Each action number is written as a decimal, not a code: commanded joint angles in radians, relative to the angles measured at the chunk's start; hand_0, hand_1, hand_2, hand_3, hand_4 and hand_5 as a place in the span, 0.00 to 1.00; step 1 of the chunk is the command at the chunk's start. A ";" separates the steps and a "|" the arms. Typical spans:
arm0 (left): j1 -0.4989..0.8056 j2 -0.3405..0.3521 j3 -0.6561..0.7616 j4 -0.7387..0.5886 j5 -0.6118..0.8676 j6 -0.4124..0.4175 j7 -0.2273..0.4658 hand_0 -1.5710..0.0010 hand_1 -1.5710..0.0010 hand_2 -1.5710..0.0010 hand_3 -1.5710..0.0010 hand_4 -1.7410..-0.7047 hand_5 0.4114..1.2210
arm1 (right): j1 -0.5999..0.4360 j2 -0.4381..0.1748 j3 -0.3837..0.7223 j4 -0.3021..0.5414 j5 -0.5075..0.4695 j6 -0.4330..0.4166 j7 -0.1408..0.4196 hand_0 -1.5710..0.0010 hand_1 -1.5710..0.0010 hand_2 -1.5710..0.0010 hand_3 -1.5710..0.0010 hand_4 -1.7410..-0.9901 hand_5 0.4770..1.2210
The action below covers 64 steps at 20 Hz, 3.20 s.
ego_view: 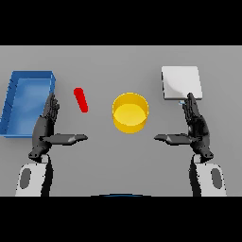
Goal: Pick up the red beaker and tilt it to pour out 1 green nut into yellow bowl. Pick up the yellow bowl and place it on the metallic measuring scale.
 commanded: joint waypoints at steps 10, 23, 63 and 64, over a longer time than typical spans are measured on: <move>0.100 0.033 -0.101 -0.136 -0.105 -0.016 -0.005 1.00 1.00 1.00 1.00 0.52 0.32 | 0.036 -0.089 0.065 -0.060 0.149 -0.007 -0.037 1.00 1.00 1.00 1.00 0.73 0.14; 0.001 0.030 -0.098 -0.015 -0.151 0.003 0.045 1.00 1.00 1.00 1.00 0.52 0.31 | 0.050 -0.106 0.053 -0.082 0.085 0.055 -0.072 1.00 1.00 1.00 1.00 0.60 0.20; -0.508 -0.029 0.057 0.605 -0.175 0.152 -0.208 0.02 0.02 0.02 0.04 0.23 0.98 | 0.041 -0.097 0.046 -0.061 0.111 0.027 -0.072 1.00 1.00 1.00 1.00 0.60 0.24; -0.511 -0.027 0.055 0.583 -0.176 0.150 -0.193 0.02 0.02 0.02 0.03 0.23 0.98 | 0.035 -0.098 0.045 -0.054 0.109 0.029 -0.069 1.00 1.00 1.00 1.00 0.60 0.24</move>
